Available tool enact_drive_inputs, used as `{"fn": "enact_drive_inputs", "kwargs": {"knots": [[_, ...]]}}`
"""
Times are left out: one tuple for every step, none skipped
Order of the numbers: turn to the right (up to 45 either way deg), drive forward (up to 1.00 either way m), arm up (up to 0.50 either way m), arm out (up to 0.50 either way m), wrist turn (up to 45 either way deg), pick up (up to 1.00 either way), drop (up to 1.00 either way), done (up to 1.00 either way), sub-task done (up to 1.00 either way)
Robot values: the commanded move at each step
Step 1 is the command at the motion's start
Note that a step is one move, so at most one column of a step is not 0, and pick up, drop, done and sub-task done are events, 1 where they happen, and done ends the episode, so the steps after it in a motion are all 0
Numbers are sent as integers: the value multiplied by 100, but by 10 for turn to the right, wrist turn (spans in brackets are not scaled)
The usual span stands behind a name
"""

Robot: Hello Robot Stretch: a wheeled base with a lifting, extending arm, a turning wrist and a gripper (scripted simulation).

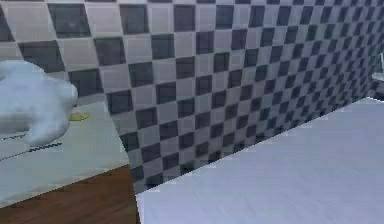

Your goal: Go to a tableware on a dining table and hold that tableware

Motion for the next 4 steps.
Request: {"fn": "enact_drive_inputs", "kwargs": {"knots": [[450, 0, 0, 0, 0, 0, 0, 0, 0], [120, 0, 0, 0, 0, 0, 0, 0, 0], [0, 15, 0, 0, 0, 0, 0, 0, 0], [450, 0, 0, 0, 0, 0, 0, 0, 0]]}}
